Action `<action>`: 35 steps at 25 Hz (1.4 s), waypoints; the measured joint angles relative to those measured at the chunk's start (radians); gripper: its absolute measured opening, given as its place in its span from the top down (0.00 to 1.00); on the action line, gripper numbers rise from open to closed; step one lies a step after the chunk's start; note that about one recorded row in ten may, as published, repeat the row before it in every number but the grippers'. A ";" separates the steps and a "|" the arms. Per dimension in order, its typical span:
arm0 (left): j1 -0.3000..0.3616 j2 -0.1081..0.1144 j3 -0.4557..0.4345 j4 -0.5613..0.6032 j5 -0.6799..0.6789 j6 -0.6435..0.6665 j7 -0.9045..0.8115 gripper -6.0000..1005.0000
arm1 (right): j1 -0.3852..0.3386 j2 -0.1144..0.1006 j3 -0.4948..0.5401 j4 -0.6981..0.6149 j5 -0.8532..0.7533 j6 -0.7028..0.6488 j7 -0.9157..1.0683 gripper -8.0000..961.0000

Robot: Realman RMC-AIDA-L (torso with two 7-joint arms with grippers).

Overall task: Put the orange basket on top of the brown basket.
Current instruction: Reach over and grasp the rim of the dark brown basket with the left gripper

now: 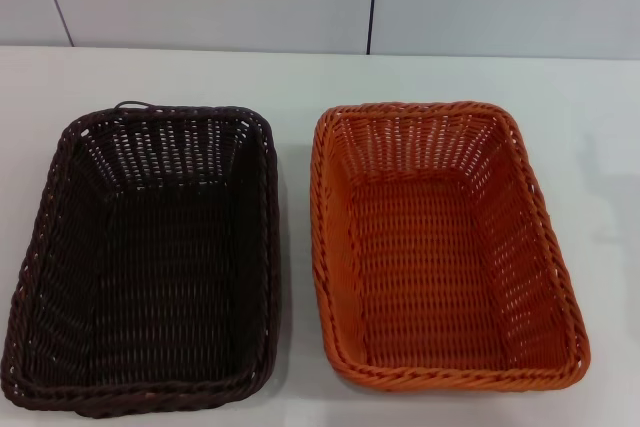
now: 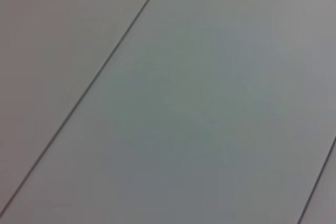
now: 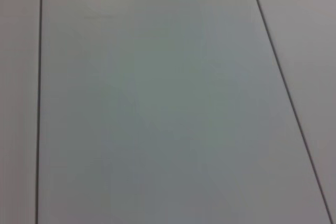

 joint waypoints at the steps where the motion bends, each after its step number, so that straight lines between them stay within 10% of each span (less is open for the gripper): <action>1: 0.001 0.005 0.015 -0.001 0.000 0.002 -0.011 0.20 | 0.005 0.000 0.000 -0.004 0.000 0.001 0.000 0.18; 7: 0.008 0.055 0.110 -0.049 0.073 0.006 -0.171 0.20 | 0.024 0.000 0.007 -0.011 0.001 0.006 0.000 0.18; 26: 0.001 0.093 0.112 -0.408 0.666 -0.147 -0.888 0.20 | 0.038 -0.002 0.009 -0.001 -0.004 0.008 0.000 0.18; 33: -0.028 0.035 0.113 -0.656 0.990 -0.228 -1.060 0.20 | 0.063 -0.003 0.017 -0.009 -0.007 0.027 0.000 0.18; 35: -0.042 -0.032 0.113 -0.816 1.156 -0.232 -1.115 0.20 | 0.065 -0.003 0.019 -0.009 -0.007 0.032 0.000 0.18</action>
